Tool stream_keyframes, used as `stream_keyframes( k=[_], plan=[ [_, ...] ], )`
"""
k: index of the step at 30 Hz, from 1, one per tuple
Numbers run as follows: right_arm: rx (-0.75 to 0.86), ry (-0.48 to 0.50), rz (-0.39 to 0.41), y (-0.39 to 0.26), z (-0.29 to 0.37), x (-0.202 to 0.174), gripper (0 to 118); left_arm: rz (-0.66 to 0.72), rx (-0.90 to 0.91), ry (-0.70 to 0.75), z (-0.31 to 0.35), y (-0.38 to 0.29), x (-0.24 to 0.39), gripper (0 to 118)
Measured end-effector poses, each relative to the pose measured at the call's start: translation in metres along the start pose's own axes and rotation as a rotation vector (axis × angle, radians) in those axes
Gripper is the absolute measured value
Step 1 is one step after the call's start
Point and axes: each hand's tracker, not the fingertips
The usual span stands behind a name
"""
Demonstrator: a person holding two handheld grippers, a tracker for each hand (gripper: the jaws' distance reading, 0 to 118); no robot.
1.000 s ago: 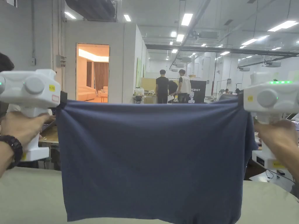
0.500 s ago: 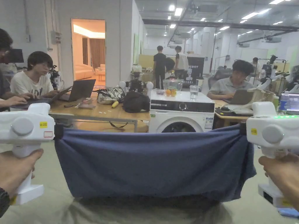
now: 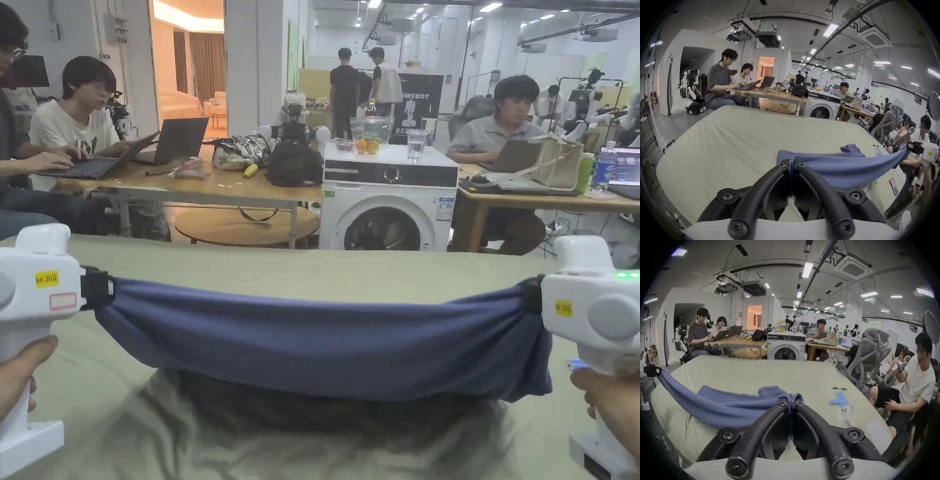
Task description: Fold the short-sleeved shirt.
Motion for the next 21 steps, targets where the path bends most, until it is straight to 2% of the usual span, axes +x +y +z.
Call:
stream_keyframes(
  k=[6, 13, 17, 21],
  plan=[
    [-0.211, 0.032, 0.036, -0.073, -0.023, -0.001, 0, 0.013, -0.180, 0.011, -0.009, -0.073, -0.014, 0],
    [-0.449, 0.040, 0.057, -0.150, -0.046, -0.005, 0, -0.046, -0.506, 0.032, -0.042, -0.136, -0.028, 0],
    [-0.579, 0.031, 0.060, -0.181, -0.063, -0.004, 0, -0.030, -0.670, 0.041, -0.064, -0.163, -0.037, 0],
    [-0.653, 0.032, 0.039, -0.200, -0.077, -0.006, 0, -0.018, -0.666, 0.037, -0.071, -0.177, -0.042, 0]
  ],
)
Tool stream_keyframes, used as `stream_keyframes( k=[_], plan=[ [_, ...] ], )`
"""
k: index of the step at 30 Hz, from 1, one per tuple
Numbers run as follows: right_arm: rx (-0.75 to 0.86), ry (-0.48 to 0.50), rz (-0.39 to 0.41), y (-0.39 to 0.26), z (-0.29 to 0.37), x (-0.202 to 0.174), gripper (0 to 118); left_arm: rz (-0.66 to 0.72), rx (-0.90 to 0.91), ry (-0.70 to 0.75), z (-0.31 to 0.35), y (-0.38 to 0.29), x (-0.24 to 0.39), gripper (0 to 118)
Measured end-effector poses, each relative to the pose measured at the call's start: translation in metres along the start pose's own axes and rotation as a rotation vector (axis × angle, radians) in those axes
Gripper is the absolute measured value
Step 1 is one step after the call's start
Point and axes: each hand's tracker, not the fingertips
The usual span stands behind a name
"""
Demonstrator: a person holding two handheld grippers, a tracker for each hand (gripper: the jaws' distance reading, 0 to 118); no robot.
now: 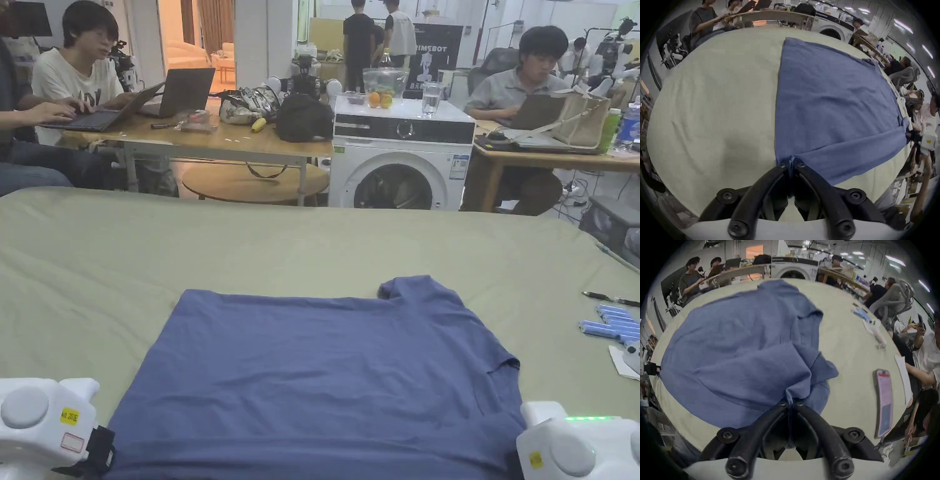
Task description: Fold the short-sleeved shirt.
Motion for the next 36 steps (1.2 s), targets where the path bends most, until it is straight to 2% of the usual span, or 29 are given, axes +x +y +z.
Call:
stream_keyframes(
  k=[3, 4, 6, 7, 8, 11, 16, 17, 18, 19, 20, 21, 23, 29, 36],
  plan=[
    [0.016, -0.019, -0.004, -0.005, -0.005, -0.003, 4, 0.061, 0.004, -0.039, 0.003, -0.002, -0.007, 0],
    [0.018, -0.029, -0.009, -0.003, -0.001, -0.005, 12, 0.073, 0.007, -0.050, 0.006, -0.002, -0.008, 7],
    [0.073, -0.053, -0.021, 0.000, 0.014, -0.007, 49, 0.124, 0.037, -0.062, 0.016, -0.001, -0.005, 27],
    [0.116, -0.059, -0.040, 0.002, 0.023, -0.009, 63, 0.119, 0.095, -0.059, 0.021, 0.001, -0.002, 34],
    [0.164, -0.063, -0.057, 0.005, 0.031, -0.010, 63, 0.121, 0.128, -0.047, 0.025, 0.002, 0.003, 38],
    [0.310, -0.042, -0.100, 0.015, 0.049, -0.016, 63, 0.078, 0.268, -0.006, 0.037, 0.007, 0.023, 38],
    [0.479, 0.011, -0.157, 0.011, 0.052, -0.033, 62, 0.017, 0.501, -0.044, 0.035, 0.005, 0.054, 38],
    [0.508, 0.007, -0.155, 0.009, 0.054, -0.037, 55, 0.007, 0.543, -0.039, 0.037, 0.004, 0.060, 38],
    [0.533, -0.011, -0.143, 0.008, 0.056, -0.043, 38, -0.006, 0.589, -0.023, 0.039, 0.001, 0.067, 36],
    [0.549, -0.026, -0.134, 0.007, 0.057, -0.047, 6, -0.016, 0.623, 0.006, 0.040, 0.001, 0.073, 21],
    [0.562, -0.029, -0.133, 0.006, 0.058, -0.050, 0, -0.026, 0.636, 0.030, 0.042, 0.000, 0.077, 5],
    [0.580, -0.033, -0.138, 0.004, 0.061, -0.052, 0, -0.037, 0.640, 0.051, 0.043, 0.000, 0.082, 0],
    [0.591, -0.005, -0.119, 0.004, 0.063, -0.056, 0, -0.038, 0.636, 0.056, 0.042, 0.003, 0.078, 0],
    [0.595, -0.002, -0.087, 0.004, 0.069, -0.067, 0, -0.032, 0.576, 0.052, 0.051, 0.003, 0.067, 0],
    [0.584, 0.015, -0.068, 0.005, 0.070, -0.074, 0, 0.030, 0.345, 0.047, 0.071, 0.001, 0.033, 0]
  ],
)
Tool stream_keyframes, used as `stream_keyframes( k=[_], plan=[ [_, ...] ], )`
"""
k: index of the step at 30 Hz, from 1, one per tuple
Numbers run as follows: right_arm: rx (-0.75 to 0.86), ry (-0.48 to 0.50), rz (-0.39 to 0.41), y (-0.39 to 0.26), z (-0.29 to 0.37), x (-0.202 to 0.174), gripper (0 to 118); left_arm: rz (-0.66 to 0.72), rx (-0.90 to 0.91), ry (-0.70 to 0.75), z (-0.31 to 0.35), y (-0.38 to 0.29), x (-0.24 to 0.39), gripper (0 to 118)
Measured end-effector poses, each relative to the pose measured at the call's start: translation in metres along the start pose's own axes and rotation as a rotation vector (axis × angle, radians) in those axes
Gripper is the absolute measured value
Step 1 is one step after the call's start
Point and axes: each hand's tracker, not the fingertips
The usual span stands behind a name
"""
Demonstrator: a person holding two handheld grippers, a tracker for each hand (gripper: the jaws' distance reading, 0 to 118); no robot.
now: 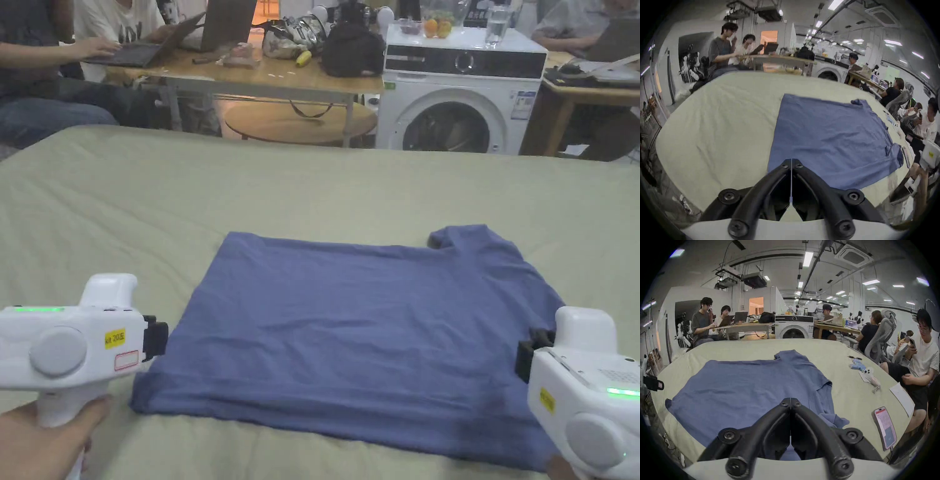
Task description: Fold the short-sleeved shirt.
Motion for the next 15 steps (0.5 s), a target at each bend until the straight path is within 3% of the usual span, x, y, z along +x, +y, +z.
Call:
stream_keyframes(
  k=[2, 4, 8, 11, 13, 15],
  plan=[
    [-0.019, 0.006, 0.005, 0.000, -0.001, 0.000, 0, 0.021, -0.077, 0.019, -0.001, -0.002, -0.014, 17],
    [-0.033, 0.015, 0.002, 0.000, -0.002, 0.001, 0, 0.062, -0.148, 0.001, -0.007, -0.008, -0.026, 21],
    [-0.063, 0.004, 0.008, -0.002, -0.003, 0.004, 0, 0.102, -0.247, -0.001, -0.035, -0.023, -0.038, 54],
    [-0.098, -0.007, 0.010, -0.005, -0.003, 0.012, 0, 0.109, -0.340, -0.025, -0.061, -0.036, -0.035, 56],
    [-0.147, -0.022, 0.013, -0.006, -0.003, 0.019, 0, 0.047, -0.284, 0.030, -0.057, -0.039, -0.025, 55],
    [-0.202, -0.033, 0.016, -0.007, -0.002, 0.029, 0, -0.010, -0.285, 0.070, -0.052, -0.039, -0.015, 45]
  ],
)
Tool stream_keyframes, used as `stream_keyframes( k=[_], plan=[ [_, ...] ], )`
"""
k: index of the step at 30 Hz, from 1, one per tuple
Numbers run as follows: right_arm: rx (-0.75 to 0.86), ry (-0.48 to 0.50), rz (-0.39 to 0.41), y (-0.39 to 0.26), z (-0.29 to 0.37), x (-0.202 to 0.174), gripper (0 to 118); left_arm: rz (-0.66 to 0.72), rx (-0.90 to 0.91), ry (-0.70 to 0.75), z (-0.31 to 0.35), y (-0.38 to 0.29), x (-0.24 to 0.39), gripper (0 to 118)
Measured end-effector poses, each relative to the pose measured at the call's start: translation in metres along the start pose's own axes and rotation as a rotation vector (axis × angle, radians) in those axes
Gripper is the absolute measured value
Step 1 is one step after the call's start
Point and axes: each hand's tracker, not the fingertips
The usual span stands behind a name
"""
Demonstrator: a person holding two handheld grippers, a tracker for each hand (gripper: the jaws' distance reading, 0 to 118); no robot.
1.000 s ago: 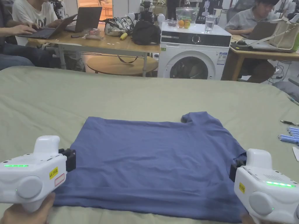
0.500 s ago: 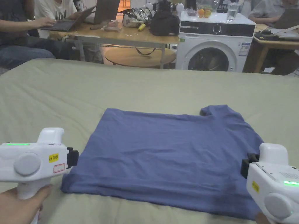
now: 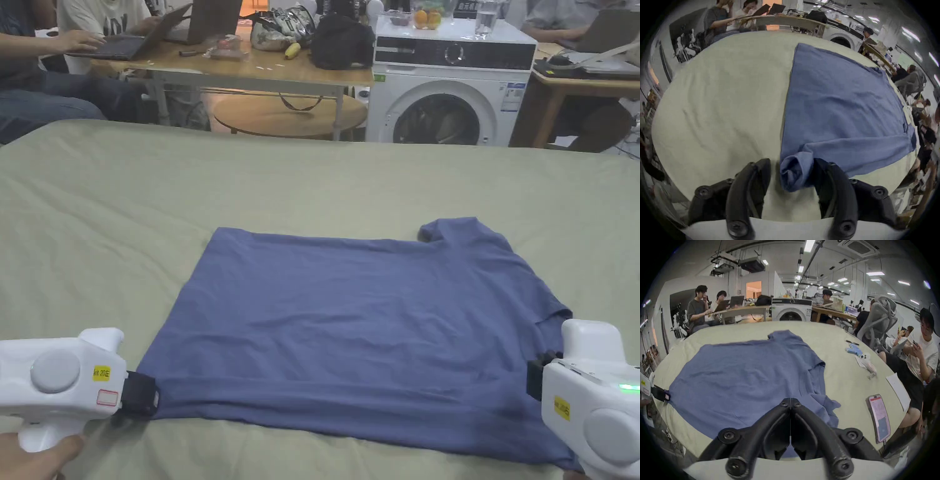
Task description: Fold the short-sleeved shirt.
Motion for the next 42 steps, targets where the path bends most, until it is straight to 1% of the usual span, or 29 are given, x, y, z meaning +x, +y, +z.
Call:
stream_keyframes(
  k=[1, 2, 3, 4, 5, 6, 7, 9, 10, 11, 12, 13, 14, 15, 16, 19, 23, 25, 26, 29, 33, 34, 38, 42],
  plan=[
    [-0.037, -0.014, 0.010, -0.001, 0.000, 0.006, 11, -0.019, 0.003, -0.015, 0.001, -0.001, 0.003, 28],
    [-0.057, -0.013, 0.008, -0.003, -0.001, 0.011, 31, -0.022, 0.009, -0.026, 0.003, -0.002, 0.004, 12],
    [-0.091, -0.014, 0.011, -0.007, -0.002, 0.017, 49, -0.014, 0.022, -0.039, 0.005, -0.003, 0.001, 0],
    [-0.123, -0.017, 0.004, -0.011, -0.003, 0.023, 54, 0.026, 0.036, -0.130, 0.005, -0.003, 0.000, 0],
    [-0.137, -0.022, 0.001, -0.016, -0.003, 0.028, 54, 0.061, 0.027, -0.142, 0.002, -0.004, 0.001, 0],
    [-0.164, -0.023, 0.008, -0.019, -0.004, 0.031, 54, 0.030, 0.027, -0.104, 0.001, -0.005, 0.003, 0],
    [-0.197, -0.015, 0.013, -0.025, -0.008, 0.034, 54, 0.013, 0.034, -0.099, 0.001, -0.006, 0.007, 0],
    [-0.256, 0.004, 0.013, -0.037, -0.020, 0.037, 52, 0.014, 0.045, -0.089, 0.004, -0.006, 0.001, 0],
    [-0.306, 0.020, 0.015, -0.043, -0.028, 0.037, 41, 0.009, 0.046, -0.085, 0.004, -0.006, 0.001, 0],
    [-0.337, 0.034, 0.020, -0.049, -0.034, 0.035, 37, 0.005, 0.051, -0.081, 0.004, -0.006, 0.002, 0],
    [-0.311, 0.031, 0.020, -0.052, -0.035, 0.034, 33, 0.005, 0.054, -0.080, 0.002, -0.006, 0.002, 0],
    [-0.255, 0.002, 0.031, -0.053, -0.029, 0.031, 9, 0.005, 0.058, -0.079, 0.002, -0.006, 0.001, 0],
    [-0.255, 0.002, 0.047, -0.052, -0.027, 0.028, 2, 0.009, 0.062, -0.082, 0.003, -0.007, 0.000, 0],
    [-0.258, 0.021, 0.047, -0.050, -0.025, 0.027, 2, 0.016, 0.072, -0.086, 0.004, -0.007, 0.000, 0],
    [-0.245, 0.041, 0.016, -0.048, -0.022, 0.028, 1, 0.019, 0.084, -0.087, 0.006, -0.008, -0.001, 0],
    [-0.213, 0.044, 0.023, -0.038, -0.012, 0.031, 1, 0.022, 0.147, -0.092, 0.019, -0.004, 0.001, 0],
    [-0.138, 0.069, -0.014, -0.006, 0.000, 0.036, 1, 0.060, 0.263, -0.150, 0.043, 0.016, 0.003, 0],
    [-0.114, 0.078, -0.040, 0.016, -0.001, 0.038, 1, 0.062, 0.300, -0.170, 0.051, 0.034, 0.005, 0],
    [-0.110, 0.079, -0.041, 0.025, -0.003, 0.038, 1, 0.066, 0.311, -0.171, 0.053, 0.043, 0.006, 0],
    [-0.077, 0.063, -0.046, 0.056, -0.020, 0.037, 1, 0.070, 0.330, -0.167, 0.050, 0.076, 0.006, 0],
    [-0.077, 0.054, -0.074, 0.092, -0.064, 0.037, 1, 0.082, 0.327, -0.164, 0.028, 0.122, 0.004, 0],
    [-0.082, 0.048, -0.071, 0.099, -0.078, 0.036, 1, 0.088, 0.307, -0.168, 0.020, 0.136, 0.004, 0],
    [-0.105, 0.051, -0.080, 0.119, -0.128, 0.031, 1, 0.106, 0.268, -0.163, -0.013, 0.173, 0.004, 0],
    [-0.147, 0.048, -0.076, 0.129, -0.170, 0.025, 1, 0.125, 0.214, -0.157, -0.044, 0.194, 0.007, 0]
  ],
)
